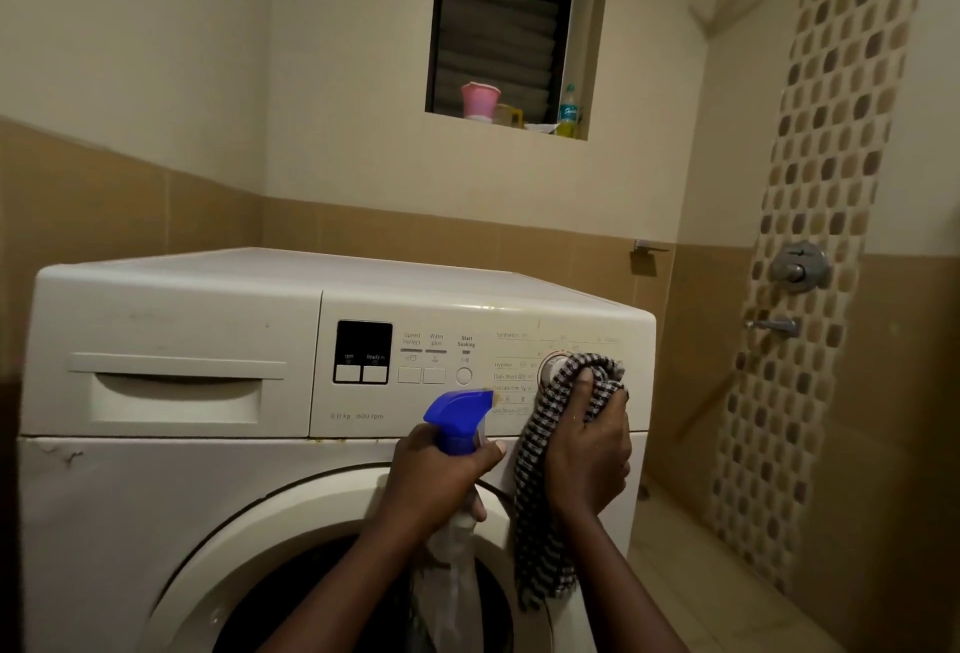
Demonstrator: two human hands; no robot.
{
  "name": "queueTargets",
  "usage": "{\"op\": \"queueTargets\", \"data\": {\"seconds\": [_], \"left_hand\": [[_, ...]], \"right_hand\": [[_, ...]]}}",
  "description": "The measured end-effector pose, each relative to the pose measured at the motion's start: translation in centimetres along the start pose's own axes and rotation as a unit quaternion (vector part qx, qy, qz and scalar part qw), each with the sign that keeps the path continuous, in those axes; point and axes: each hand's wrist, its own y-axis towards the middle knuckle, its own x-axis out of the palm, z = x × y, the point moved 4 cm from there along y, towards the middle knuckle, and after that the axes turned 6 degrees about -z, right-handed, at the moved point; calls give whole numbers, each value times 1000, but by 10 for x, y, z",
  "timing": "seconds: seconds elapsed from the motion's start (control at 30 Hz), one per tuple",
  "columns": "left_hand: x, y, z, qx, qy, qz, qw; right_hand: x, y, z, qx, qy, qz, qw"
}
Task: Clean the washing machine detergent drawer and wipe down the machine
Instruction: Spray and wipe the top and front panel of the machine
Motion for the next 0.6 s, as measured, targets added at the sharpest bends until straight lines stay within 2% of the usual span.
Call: {"op": "queueTargets", "data": {"seconds": [0.13, 0.27, 0.4, 0.5, 0.6], "left_hand": [[2, 0, 1, 2, -3, 1, 1000], [1, -1, 2, -3, -15, 9, 1000], [1, -2, 1, -6, -8, 7, 1000], [2, -3, 1, -5, -5, 2, 1000], [2, -1, -1, -2, -10, 4, 1000]], "right_hand": [[-11, 0, 8, -22, -35, -9, 999], [-11, 15, -13, -29, -34, -12, 999], [-1, 17, -33, -161, -119, -56, 978], [-2, 16, -28, -216, -158, -44, 963], [-6, 25, -25, -172, -143, -30, 974]]}}
